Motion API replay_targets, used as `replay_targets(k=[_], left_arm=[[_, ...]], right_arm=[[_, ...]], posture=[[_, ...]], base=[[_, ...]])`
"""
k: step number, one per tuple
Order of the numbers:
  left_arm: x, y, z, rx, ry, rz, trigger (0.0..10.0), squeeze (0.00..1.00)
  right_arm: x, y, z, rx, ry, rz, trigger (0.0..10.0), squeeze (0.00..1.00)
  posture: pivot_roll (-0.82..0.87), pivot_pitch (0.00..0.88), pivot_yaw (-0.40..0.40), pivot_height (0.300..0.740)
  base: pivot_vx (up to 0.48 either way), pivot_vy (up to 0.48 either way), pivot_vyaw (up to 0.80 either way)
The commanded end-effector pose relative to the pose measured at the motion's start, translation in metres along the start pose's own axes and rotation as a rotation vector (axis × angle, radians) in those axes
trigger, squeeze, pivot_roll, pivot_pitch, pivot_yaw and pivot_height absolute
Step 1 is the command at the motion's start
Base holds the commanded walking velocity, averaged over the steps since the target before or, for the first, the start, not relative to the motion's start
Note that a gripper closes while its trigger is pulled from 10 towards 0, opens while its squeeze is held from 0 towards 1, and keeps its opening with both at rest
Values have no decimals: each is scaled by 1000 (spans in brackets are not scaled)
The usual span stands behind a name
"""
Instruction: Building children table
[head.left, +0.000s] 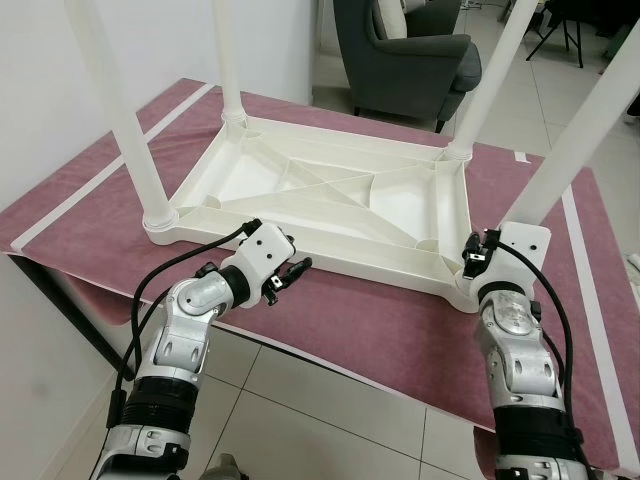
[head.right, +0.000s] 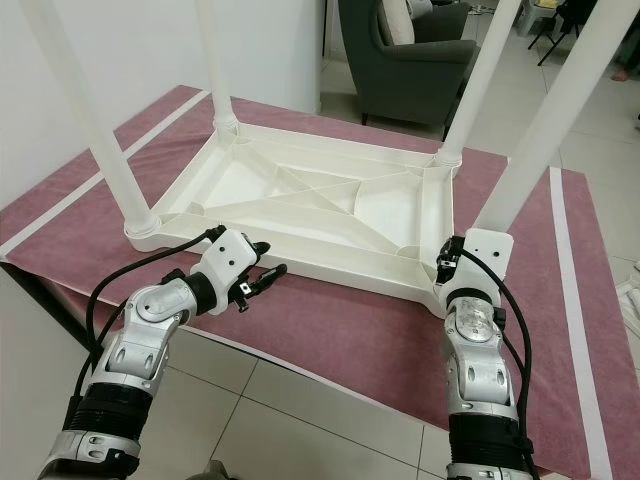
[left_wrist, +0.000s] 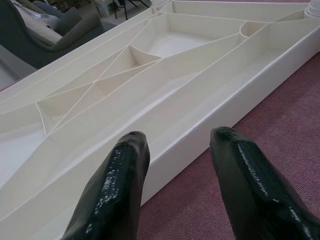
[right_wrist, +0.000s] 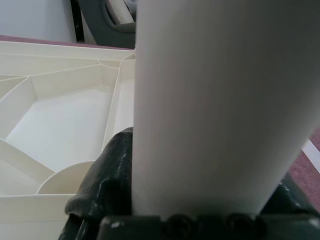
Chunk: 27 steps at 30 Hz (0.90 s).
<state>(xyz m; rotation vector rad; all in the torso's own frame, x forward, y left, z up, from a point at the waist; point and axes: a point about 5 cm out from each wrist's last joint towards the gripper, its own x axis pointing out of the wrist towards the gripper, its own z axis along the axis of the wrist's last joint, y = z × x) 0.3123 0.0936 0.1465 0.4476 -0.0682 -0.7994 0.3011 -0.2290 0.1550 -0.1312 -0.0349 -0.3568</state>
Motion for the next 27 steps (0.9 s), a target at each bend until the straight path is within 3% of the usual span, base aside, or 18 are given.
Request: replay_targets(k=[1,13,17,21,27], left_arm=[[-5,15,-3,1,11,324,10000,0],[-3,14,-3,0,8,314,10000,0],[-3,12,-3,4,9,300,10000,0],[-2,11,-3,6,10,291,10000,0],[-2,11,-3,17,13,288,10000,0]], right_arm=[[1,2,-4,-25,14,13,0,0],[0,4,-1,-15,-3,-10,0,0],[1,2,20,-32,-116,-21,0,0],[6,-9,49,-130,-253,-78,0,0],[12,-16,73,-191,-332,-85,0,0]], posture=[[99,0,7,740],[94,0,11,740],[95,0,9,740],[93,0,9,740],[91,0,7,740]], base=[[0,0,0],[0,0,0],[0,0,0],[0,0,0],[0,0,0]])
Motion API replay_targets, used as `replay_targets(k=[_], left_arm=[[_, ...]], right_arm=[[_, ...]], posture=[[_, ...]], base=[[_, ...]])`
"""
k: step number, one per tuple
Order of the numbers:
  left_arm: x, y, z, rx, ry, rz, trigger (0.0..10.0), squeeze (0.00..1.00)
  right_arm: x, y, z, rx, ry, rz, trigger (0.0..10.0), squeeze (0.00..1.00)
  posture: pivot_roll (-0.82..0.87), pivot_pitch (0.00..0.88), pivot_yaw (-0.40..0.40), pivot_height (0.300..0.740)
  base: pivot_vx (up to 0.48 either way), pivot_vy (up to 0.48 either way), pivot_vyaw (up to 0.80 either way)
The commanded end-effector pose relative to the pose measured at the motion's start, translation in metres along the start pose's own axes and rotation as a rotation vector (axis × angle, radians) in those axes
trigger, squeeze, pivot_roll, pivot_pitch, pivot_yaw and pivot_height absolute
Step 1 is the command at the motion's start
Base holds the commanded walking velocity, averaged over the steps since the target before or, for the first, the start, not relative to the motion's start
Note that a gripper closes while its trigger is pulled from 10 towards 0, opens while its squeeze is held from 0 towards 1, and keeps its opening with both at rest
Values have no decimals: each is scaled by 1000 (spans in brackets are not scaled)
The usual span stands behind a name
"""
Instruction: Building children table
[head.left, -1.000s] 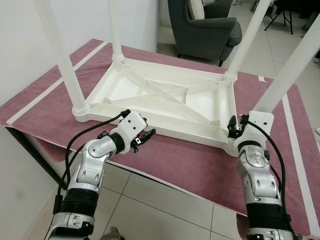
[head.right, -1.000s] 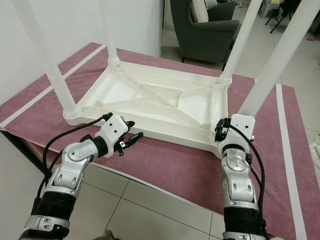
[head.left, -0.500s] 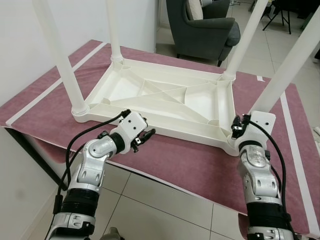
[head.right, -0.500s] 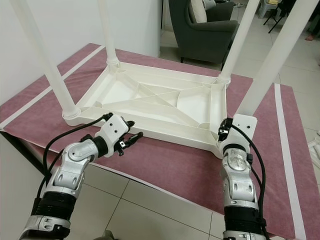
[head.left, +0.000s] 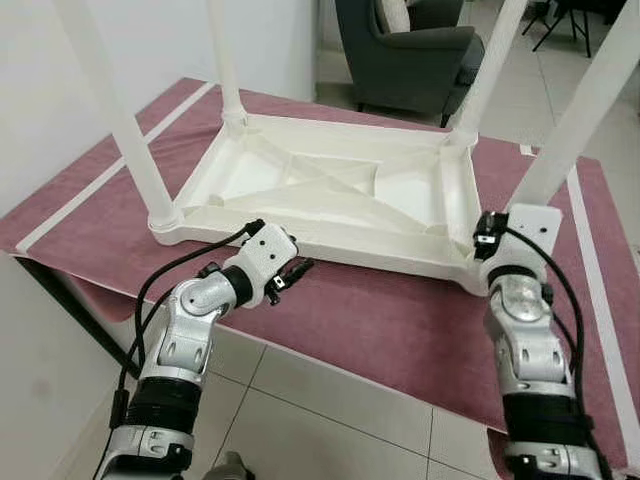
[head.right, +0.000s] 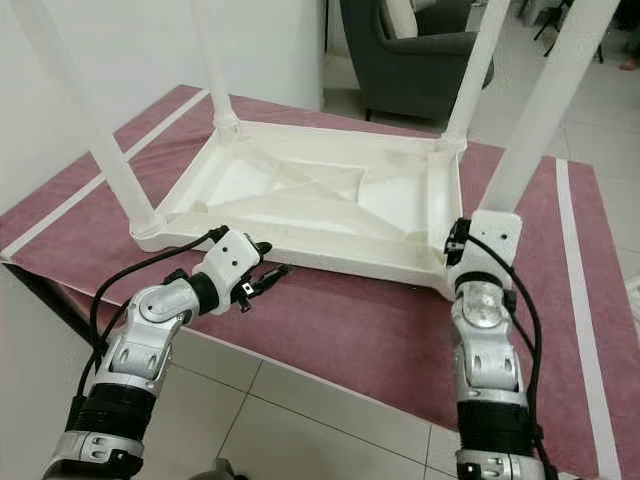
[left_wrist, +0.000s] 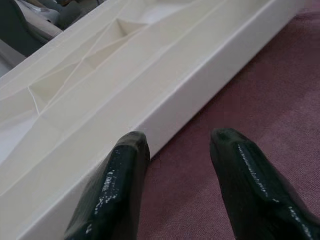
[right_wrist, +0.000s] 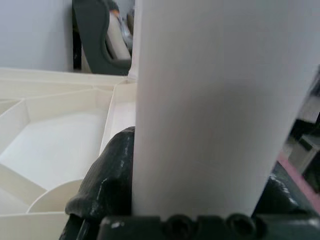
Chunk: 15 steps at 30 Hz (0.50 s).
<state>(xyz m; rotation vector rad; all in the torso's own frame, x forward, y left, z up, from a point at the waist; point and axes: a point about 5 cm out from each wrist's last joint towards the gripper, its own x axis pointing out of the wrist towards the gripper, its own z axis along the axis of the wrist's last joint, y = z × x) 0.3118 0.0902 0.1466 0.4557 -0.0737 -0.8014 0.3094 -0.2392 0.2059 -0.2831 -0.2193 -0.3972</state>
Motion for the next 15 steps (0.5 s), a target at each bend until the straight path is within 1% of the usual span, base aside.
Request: replay_targets(k=[1,4,6,7,8,9,10,11,12,14,15], left_arm=[[-4,13,-4,18,18,290,10000,0],[-4,14,-5,43,26,292,10000,0],[-4,14,-5,46,27,291,10000,0],[-4,13,-5,48,28,290,10000,0],[-4,13,-5,48,28,290,10000,0],[-4,13,-6,48,28,290,10000,0],[-4,13,-6,48,28,290,10000,0],[-5,13,-6,49,30,290,10000,0],[-5,13,-6,49,30,290,10000,0],[-6,13,-8,51,37,288,10000,0],[-6,13,-8,51,37,288,10000,0]], right_arm=[[4,-6,27,-72,-137,-29,0,0],[4,-5,28,-51,-129,-20,0,0],[3,-3,24,-36,-110,-11,0,0],[0,0,18,-25,-81,0,0,0],[0,0,18,-25,-81,0,0,0],[-3,2,11,-9,-48,5,0,0],[-3,2,11,-9,-48,5,0,0],[-7,3,2,10,-4,3,0,0],[-7,3,2,10,-4,3,0,0],[-17,4,-20,31,98,-2,0,0],[-17,4,-20,31,98,-2,0,0]], posture=[[91,0,7,740],[91,0,6,740],[92,0,5,740],[93,0,5,740],[93,0,5,740],[96,0,3,740],[96,0,3,740],[94,0,3,740],[94,0,3,740],[93,0,5,740],[93,0,5,740]], base=[[0,0,0],[0,0,0],[0,0,0],[0,0,0],[0,0,0],[0,0,0],[0,0,0],[0,0,0],[0,0,0],[0,0,0],[0,0,0]])
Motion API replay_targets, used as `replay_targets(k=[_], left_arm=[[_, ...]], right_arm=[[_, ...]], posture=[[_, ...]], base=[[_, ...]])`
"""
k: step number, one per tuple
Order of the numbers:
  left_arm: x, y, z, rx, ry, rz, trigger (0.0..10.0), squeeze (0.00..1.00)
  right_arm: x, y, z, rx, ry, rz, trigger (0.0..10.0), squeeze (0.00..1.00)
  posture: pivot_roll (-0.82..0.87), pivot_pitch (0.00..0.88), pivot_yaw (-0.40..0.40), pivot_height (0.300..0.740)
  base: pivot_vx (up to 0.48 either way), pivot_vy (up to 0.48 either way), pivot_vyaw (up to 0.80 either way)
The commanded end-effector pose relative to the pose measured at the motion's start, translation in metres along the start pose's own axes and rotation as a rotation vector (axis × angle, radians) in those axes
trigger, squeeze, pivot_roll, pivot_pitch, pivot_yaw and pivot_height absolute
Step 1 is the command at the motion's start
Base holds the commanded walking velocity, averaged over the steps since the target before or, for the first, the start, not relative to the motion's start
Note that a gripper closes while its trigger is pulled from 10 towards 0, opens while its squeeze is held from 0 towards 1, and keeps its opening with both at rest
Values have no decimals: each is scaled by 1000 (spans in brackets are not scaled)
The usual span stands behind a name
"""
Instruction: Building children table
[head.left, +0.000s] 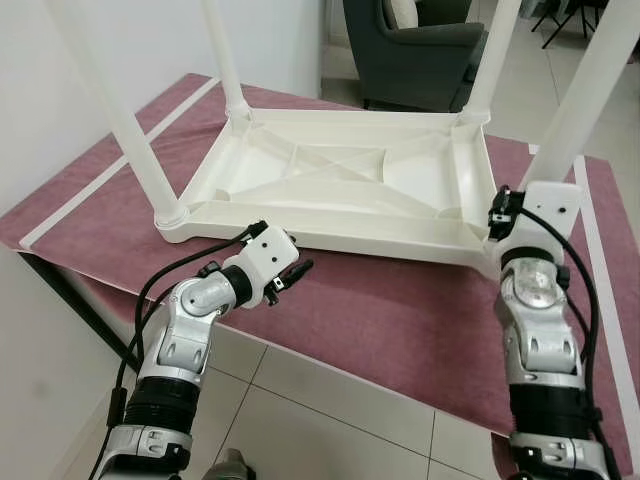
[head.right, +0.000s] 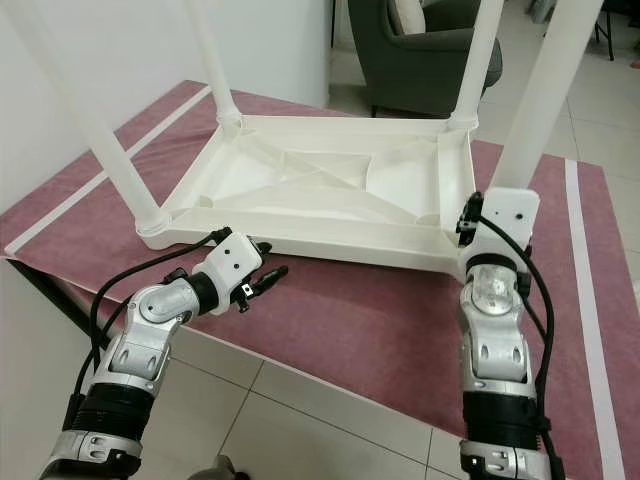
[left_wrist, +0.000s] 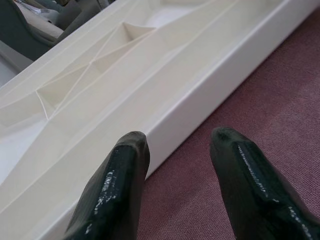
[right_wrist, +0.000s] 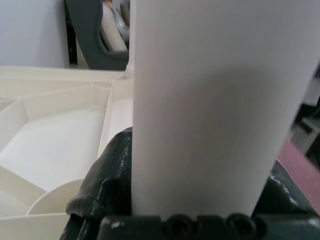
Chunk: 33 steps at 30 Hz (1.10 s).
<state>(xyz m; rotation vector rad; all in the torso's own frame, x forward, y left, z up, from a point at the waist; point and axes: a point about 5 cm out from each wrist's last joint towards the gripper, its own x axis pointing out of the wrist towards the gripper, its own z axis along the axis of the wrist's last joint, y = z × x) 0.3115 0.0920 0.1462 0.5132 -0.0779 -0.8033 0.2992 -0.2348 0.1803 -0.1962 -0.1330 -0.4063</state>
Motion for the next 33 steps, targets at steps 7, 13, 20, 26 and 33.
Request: replay_targets(k=[7,13,20,26,33], left_arm=[[-5,10,-14,12,70,284,10000,0],[-7,9,-28,56,182,261,10000,0],[-6,8,-33,38,225,245,10000,0],[-6,8,-36,35,245,251,10000,0],[-6,8,-34,35,245,262,10000,0]], right_arm=[[-14,0,-21,-68,72,24,0,0],[-18,-1,-18,-67,46,56,0,0],[-36,28,-7,-93,-12,327,0,0],[-62,69,-9,-48,8,516,0,0],[-70,92,-17,-69,60,517,10000,0]], posture=[[89,0,10,740],[84,0,13,740],[83,0,11,740],[83,0,6,740],[91,0,1,740]], base=[[0,0,0],[0,0,0],[0,0,0],[0,0,0],[0,0,0]])
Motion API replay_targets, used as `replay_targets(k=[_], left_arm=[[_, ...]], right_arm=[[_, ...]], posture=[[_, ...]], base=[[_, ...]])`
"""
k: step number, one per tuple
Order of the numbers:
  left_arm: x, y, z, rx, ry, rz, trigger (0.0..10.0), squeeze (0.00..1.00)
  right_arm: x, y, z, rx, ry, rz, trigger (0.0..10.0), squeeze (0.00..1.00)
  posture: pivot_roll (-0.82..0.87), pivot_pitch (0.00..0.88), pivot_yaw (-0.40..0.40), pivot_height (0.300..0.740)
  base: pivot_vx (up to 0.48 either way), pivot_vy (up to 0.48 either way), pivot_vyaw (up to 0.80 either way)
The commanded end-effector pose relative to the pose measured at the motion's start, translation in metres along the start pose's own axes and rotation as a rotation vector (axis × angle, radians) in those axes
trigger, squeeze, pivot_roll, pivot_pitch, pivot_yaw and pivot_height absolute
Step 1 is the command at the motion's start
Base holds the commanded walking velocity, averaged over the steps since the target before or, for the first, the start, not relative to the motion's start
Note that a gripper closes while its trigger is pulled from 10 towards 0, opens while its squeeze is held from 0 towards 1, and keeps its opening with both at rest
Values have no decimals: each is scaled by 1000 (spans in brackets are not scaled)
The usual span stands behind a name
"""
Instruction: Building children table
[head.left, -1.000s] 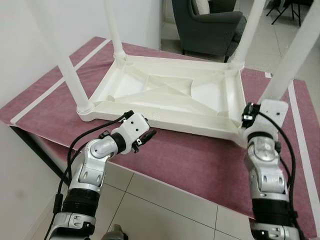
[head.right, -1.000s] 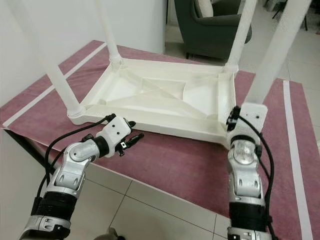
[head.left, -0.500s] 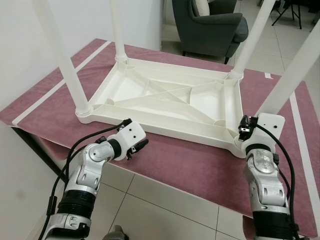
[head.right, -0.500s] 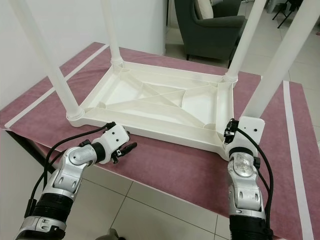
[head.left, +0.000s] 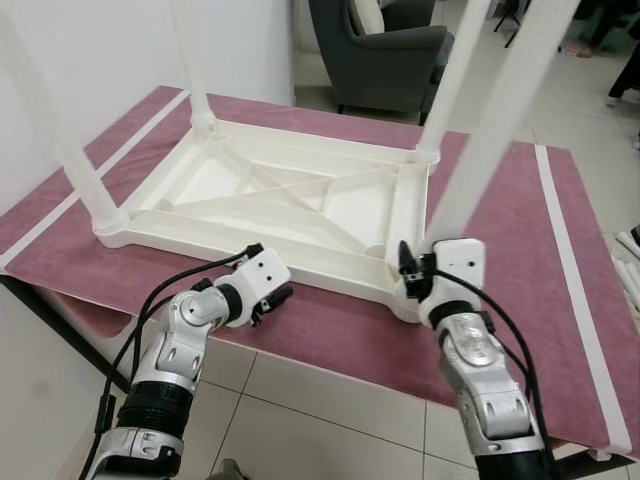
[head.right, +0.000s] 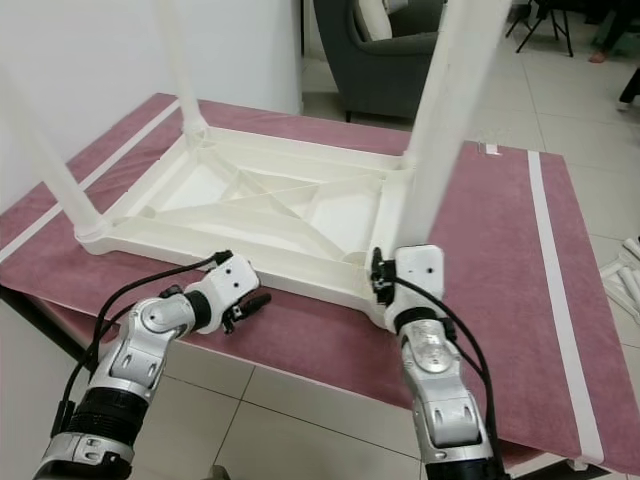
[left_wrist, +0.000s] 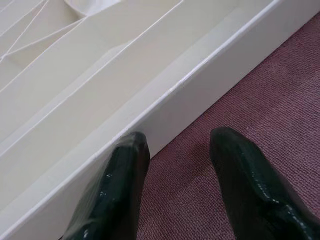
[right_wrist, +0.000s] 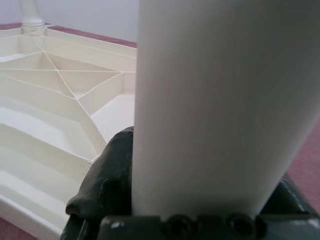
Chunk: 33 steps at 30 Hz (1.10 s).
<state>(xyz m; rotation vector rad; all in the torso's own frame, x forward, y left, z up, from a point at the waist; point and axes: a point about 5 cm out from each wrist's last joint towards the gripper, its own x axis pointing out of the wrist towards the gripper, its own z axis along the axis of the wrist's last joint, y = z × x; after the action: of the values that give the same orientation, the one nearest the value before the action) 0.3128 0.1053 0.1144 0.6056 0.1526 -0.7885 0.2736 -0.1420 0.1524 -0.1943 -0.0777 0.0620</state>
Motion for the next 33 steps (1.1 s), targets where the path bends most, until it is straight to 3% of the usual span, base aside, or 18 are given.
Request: replay_targets(k=[1,4,5,8,10,12,13,15,16,18,19,20,21,23,25,29,31,33], left_arm=[[-2,15,-1,-1,12,317,10000,0],[-2,15,0,-2,12,318,10000,0],[-2,14,0,-3,11,318,10000,0],[-2,14,-1,-4,11,317,10000,0],[-2,13,0,-3,9,314,10000,0],[-2,13,0,-3,9,314,10000,0],[-1,13,0,-1,9,313,10000,0],[-1,13,0,-1,9,313,10000,0],[-1,13,0,0,8,311,10000,0],[-1,13,0,0,8,311,10000,0],[-1,13,0,1,8,310,10000,0],[-1,13,0,1,8,310,10000,0],[-2,13,0,2,8,310,10000,0],[-2,13,0,2,8,310,10000,0],[-3,13,-1,2,11,311,10000,0],[-4,13,-1,2,12,310,10000,0],[-3,13,-1,3,10,310,10000,0],[-3,13,0,2,8,312,10000,0]], right_arm=[[1,12,-14,-91,82,12,10000,0],[2,10,-16,-100,90,-10,10000,0],[2,7,-16,-81,97,-23,10000,1000],[1,5,-16,-64,100,-22,10000,1000],[-7,17,-5,26,49,193,10000,1000],[-7,17,-5,26,49,193,10000,1000],[-15,21,0,46,31,323,10000,0],[-15,21,0,46,31,323,10000,0],[-28,15,1,17,36,473,10000,0],[-28,15,1,17,36,473,10000,0],[-42,2,-1,-44,80,585,10000,0],[-42,2,-1,-44,80,585,10000,0],[-60,-17,-7,-107,154,692,10000,0],[-60,-17,-7,-107,154,692,10000,0],[-82,-42,-15,-189,277,797,10000,0],[-88,-54,-19,-215,326,821,10000,0],[-90,-72,-20,-257,369,808,10000,0],[-88,-78,-19,-256,370,800,10000,0]], posture=[[93,0,0,740],[93,0,0,740],[92,0,0,740],[92,0,0,740],[88,0,5,740],[88,0,5,740],[84,0,7,740],[84,0,7,740],[82,0,9,740],[82,0,9,740],[82,0,7,740],[82,0,7,740],[84,0,5,740],[84,0,5,740],[80,0,6,740],[78,0,7,740],[77,0,7,740],[77,0,7,740]], base=[[0,0,0],[0,0,0],[0,0,0],[0,0,0],[0,0,0],[0,0,0],[0,0,0],[0,0,0],[0,0,0],[0,0,0],[0,0,0],[0,0,0],[0,0,0],[0,0,0],[0,0,0],[0,0,0],[0,0,0],[0,0,0]])
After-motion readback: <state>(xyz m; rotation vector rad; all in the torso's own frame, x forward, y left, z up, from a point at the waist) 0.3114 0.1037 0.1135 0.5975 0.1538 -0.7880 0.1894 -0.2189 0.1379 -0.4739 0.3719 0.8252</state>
